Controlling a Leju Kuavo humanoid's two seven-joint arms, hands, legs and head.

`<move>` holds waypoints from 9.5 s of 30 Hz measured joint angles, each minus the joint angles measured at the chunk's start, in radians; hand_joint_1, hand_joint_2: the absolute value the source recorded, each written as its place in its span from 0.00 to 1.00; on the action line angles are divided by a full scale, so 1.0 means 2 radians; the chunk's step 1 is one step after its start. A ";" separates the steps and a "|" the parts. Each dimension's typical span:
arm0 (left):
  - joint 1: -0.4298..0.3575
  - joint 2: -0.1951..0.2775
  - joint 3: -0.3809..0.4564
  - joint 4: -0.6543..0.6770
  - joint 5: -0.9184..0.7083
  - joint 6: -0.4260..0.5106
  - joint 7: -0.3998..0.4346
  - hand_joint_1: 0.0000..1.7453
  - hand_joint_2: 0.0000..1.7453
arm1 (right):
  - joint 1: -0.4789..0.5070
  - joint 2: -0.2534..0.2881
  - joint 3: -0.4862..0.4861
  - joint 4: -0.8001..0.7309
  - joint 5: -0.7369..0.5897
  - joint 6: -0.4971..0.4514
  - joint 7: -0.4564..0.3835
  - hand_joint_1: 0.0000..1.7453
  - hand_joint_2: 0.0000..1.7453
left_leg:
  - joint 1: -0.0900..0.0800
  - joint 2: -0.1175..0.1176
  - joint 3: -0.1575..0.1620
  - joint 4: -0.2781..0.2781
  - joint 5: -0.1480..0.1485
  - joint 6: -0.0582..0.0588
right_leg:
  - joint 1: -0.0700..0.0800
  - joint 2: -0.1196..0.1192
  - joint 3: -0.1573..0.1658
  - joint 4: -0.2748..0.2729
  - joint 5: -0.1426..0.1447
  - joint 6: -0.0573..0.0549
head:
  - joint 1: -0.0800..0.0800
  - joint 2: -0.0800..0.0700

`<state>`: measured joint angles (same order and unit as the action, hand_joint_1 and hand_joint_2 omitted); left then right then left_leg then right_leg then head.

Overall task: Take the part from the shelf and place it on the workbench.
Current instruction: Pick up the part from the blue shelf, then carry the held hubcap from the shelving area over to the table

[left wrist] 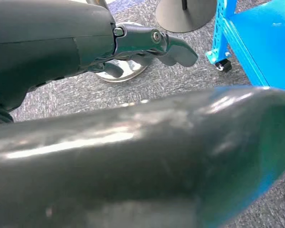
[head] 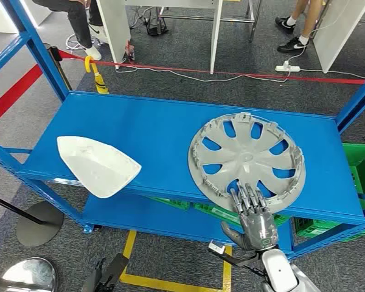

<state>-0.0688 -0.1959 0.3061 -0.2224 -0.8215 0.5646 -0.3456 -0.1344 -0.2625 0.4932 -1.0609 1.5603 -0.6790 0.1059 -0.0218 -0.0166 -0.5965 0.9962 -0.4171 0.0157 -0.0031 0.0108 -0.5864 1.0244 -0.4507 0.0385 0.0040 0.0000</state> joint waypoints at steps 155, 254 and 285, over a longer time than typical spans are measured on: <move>-0.009 0.013 -0.026 -0.014 -0.145 0.067 0.053 0.00 1.00 | -0.032 -0.016 -0.045 -0.320 0.000 -0.001 -0.067 1.00 1.00 | 0.000 0.000 -0.001 0.000 0.000 0.001 | 0.000 0.000 -0.001 0.000 0.000 0.000 | 0.000 0.000; 0.002 -0.005 0.037 -0.042 -0.232 0.070 0.059 0.00 1.00 | -0.016 -0.002 -0.040 -0.310 -0.004 0.000 -0.027 1.00 1.00 | 0.009 0.004 0.007 -0.012 0.001 0.004 | -0.006 -0.006 -0.072 0.136 -0.056 0.017 | -0.003 0.000; 0.002 -0.006 0.053 -0.047 -0.239 0.070 0.054 0.00 1.00 | -0.009 -0.004 -0.039 -0.310 -0.008 0.000 -0.027 1.00 1.00 | 0.008 0.005 0.001 -0.015 0.009 0.005 | -0.003 -0.006 -0.067 0.140 -0.057 0.014 | -0.004 0.000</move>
<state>-0.0650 -0.2087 0.4124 -0.3162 -1.2997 0.7046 -0.2382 -0.1519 -0.2701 0.4147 -1.6808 1.5438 -0.6798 0.0526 -0.0054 -0.0064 -0.5936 0.9658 -0.3989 0.0250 -0.0093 -0.0018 -0.7202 1.3041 -0.5647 0.0663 -0.0050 0.0002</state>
